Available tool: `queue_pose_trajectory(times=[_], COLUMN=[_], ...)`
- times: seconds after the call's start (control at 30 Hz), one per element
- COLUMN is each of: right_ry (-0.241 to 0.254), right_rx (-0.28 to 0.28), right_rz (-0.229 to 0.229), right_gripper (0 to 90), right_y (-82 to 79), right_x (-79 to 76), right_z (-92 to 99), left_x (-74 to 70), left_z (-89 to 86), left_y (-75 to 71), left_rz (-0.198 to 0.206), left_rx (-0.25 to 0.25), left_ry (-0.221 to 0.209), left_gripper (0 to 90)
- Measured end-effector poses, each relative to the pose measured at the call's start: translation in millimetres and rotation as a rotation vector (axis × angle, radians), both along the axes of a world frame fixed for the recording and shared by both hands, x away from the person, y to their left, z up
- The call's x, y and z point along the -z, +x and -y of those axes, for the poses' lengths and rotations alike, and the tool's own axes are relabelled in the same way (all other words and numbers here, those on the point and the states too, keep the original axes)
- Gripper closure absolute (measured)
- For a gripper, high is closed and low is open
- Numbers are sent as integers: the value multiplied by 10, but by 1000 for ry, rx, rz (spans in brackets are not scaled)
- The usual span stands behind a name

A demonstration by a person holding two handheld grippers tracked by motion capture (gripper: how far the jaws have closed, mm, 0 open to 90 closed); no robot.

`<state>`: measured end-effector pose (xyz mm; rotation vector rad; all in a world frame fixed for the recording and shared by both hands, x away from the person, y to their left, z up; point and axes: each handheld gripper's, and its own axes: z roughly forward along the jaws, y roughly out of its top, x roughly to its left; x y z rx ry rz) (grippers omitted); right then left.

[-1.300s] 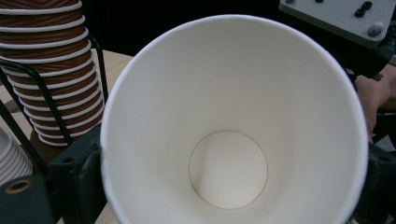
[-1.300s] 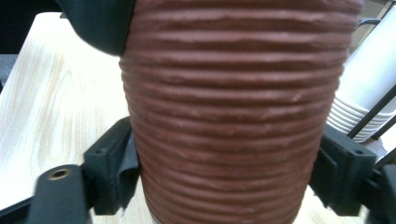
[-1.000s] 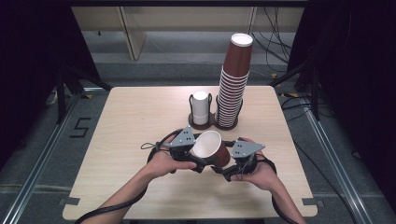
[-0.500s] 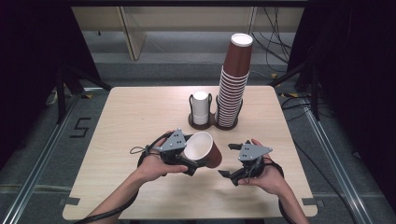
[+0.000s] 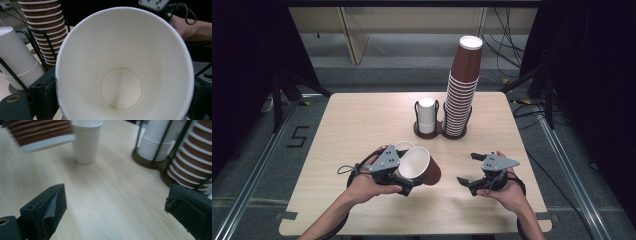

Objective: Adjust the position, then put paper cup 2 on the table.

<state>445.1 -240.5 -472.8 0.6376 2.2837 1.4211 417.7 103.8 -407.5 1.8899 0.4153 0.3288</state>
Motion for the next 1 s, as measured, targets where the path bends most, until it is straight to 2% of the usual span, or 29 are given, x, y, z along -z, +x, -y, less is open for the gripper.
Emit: queue_pose_trajectory(times=[0.07, 0.1, 0.2, 0.23, 0.3, 0.33, 0.37, 0.4, 0.43, 0.47, 0.5, 0.53, 0.57, 0.6, 0.63, 0.67, 0.7, 0.73, 0.9, 0.97, 1.0], right_ry=[23, 40, 64, 62, 77, 81, 82, 97, 93, 93, 104, 94, 108, 94, 90, 114, 112, 91, 109, 87, 86], right_rx=[51, 72, 102, 122, 135, 139, 142, 133, 159, 164, 156, 145, 165, 192, 187, 211, 215, 201, 236, 240, 241], right_rz=[3, 22, -4, 33, 4, 18, 0, -21, 6, 6, 2, -15, -31, -23, 1, -10, -9, 9, -3, -27, -8], right_gripper=[42, 43, 45, 45, 46, 47, 46, 47, 47, 48, 48, 49, 49, 50, 51, 52, 52, 53, 56, 56, 56], right_y=[13, 37, 50, 63, 56, 73, 73, 78, 75, 73, 73, 76, 48, 42, 58, 46, 43, 58, 45, 41, 55], right_x=[5, 14, 27, 33, 42, 50, 54, 66, 67, 69, 70, 69, 66, 63, 65, 70, 72, 66, 94, 93, 102], right_z=[27, 40, 78, 94, 116, 132, 149, 147, 161, 172, 178, 193, 191, 210, 227, 227, 228, 247, 226, 229, 227], left_x=[25, 44, 81, 84, 105, 110, 121, 117, 118, 129, 123, 127, 130, 132, 135, 132, 134, 127, 136, 144, 149], left_z=[-48, -74, -123, -147, -170, -181, -184, -198, -207, -208, -225, -231, -237, -244, -252, -260, -266, -284, -368, -410, -442], left_y=[-35, -50, -79, -93, -116, -123, -127, -140, -148, -157, -169, -176, -183, -190, -198, -206, -214, -227, -285, -305, -315], left_rz=[-6, -6, -9, -11, -10, -5, -2, -5, -3, -7, -5, -3, -5, -3, 3, 7, 11, 11, 13, 14, 12], left_rx=[-4, -8, -16, -20, -24, -25, -24, -28, -28, -25, -26, -27, -28, -28, -27, -27, -25, -28, -28, -36, -43], left_ry=[4, -3, -14, 2, 2, 5, -6, 2, 3, -9, 12, 15, 17, 20, 20, 25, 14, 25, 39, 43, 53], left_gripper=[101, 101, 103, 103, 104, 104, 104, 105, 104, 104, 104, 105, 105, 105, 105, 105, 105, 106, 106, 106, 106])
